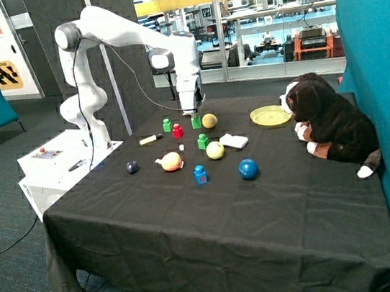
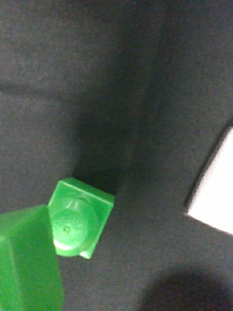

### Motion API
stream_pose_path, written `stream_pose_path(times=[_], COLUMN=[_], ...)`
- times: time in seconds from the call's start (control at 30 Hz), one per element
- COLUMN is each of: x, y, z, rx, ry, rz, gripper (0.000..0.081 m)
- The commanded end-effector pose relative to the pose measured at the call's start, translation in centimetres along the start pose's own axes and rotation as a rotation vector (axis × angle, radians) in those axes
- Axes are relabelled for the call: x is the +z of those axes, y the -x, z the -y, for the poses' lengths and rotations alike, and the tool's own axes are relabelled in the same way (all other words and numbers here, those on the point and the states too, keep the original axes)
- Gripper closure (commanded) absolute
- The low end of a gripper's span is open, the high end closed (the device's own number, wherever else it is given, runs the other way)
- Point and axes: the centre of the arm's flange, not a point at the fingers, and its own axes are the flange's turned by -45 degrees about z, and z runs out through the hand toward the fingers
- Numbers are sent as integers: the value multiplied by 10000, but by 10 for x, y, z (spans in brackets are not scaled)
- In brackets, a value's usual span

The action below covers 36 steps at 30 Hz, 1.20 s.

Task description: Stack green blocks

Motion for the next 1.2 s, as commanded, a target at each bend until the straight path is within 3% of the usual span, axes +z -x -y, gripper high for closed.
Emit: stream_pose_path(times=[0.0,0.57,1.17], x=[15,13,25], y=[1,-13,-5], z=[3,3,-8], rx=[-70,-252,-106], ry=[33,34,34], rz=[-87,-86,-87], gripper=[808,808,808])
